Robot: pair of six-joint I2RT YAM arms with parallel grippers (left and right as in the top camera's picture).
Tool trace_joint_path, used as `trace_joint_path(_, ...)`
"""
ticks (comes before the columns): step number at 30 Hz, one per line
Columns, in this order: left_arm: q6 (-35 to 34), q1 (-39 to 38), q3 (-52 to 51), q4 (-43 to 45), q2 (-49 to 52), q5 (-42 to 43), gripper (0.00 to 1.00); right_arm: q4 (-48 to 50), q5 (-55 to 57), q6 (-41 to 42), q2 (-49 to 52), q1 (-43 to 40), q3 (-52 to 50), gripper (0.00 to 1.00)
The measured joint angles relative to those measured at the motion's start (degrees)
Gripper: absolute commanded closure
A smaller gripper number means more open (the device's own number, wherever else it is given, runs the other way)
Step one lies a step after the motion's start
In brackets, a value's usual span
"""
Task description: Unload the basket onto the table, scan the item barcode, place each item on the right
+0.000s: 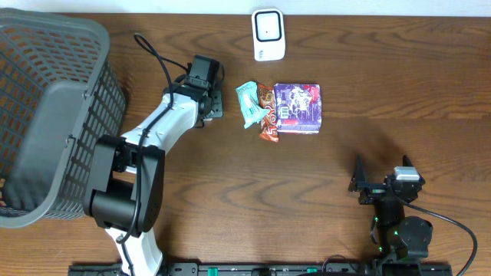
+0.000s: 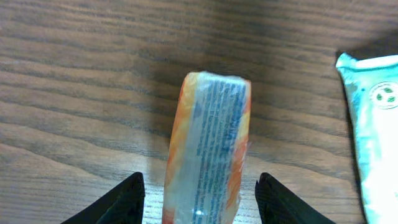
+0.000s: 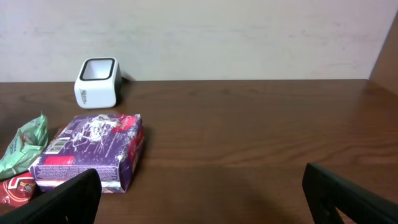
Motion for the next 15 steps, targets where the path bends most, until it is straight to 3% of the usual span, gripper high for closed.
trace_joint_path(3,0.02,0.0,0.0,0.15,1.07,0.02,0.46,0.0,0.0,0.0,0.0,0.0,0.0,0.01)
trace_joint_path(6,-0.17,0.0,0.0,0.17,2.54,0.15,0.71,0.0,0.0,0.0,0.0,0.0,0.0,0.01)
trace_joint_path(9,0.13,0.0,-0.24,0.13,3.32,0.15,0.86,0.0,0.0,0.0,0.0,0.0,0.0,0.01)
trace_joint_path(15,-0.35,0.0,-0.24,0.15,2.8,1.4,0.92,0.02,0.0,0.0,0.0,0.0,0.0,0.01)
